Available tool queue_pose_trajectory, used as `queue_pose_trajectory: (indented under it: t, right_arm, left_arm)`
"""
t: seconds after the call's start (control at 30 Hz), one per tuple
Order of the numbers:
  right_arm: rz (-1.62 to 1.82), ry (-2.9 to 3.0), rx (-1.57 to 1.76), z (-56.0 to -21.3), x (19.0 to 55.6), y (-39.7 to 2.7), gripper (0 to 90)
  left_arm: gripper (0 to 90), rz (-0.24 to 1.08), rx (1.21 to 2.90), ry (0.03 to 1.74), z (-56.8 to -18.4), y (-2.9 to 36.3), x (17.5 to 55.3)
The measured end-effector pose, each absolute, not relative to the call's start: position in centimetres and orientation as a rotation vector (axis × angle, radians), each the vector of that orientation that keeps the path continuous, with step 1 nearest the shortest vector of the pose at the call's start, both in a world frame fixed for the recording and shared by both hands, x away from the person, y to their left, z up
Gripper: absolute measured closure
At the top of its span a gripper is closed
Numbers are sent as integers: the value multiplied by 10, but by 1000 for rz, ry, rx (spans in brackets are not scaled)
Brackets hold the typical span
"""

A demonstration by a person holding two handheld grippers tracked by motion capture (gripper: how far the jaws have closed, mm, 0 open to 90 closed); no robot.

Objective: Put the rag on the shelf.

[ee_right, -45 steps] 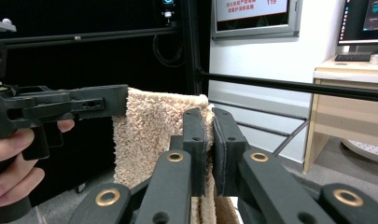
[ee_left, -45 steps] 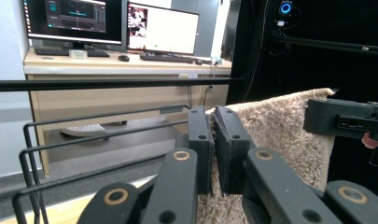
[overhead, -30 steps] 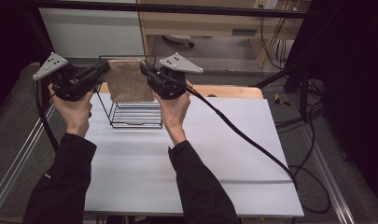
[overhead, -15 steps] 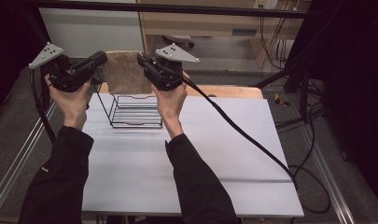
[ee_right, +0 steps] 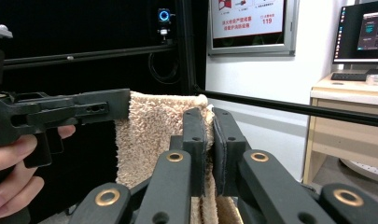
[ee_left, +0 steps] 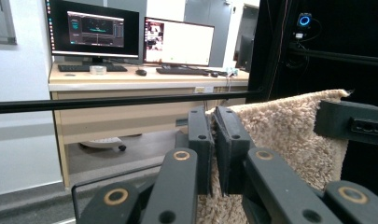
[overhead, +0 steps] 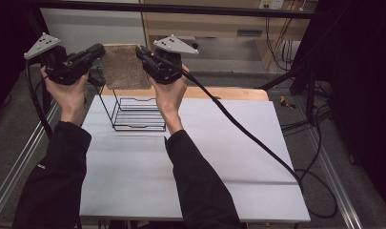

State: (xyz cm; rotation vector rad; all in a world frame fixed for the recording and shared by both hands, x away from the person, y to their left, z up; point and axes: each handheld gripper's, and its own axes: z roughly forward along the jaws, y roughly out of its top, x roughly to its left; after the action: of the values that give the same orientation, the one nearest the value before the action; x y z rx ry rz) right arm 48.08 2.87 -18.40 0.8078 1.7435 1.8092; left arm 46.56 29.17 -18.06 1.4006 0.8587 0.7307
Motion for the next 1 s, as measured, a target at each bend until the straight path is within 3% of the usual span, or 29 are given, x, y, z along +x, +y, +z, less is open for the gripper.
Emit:
queue_pose_trajectory:
  t: [0.47,1.0]
  right_arm:
    - [1793,1731,785,-165,494,39,852]
    - [1786,1741,828,-166,522,47,851]
  left_arm:
    - [851,766,1389,871,-162,298,480]
    - [850,780,1412,901,-161,300,506]
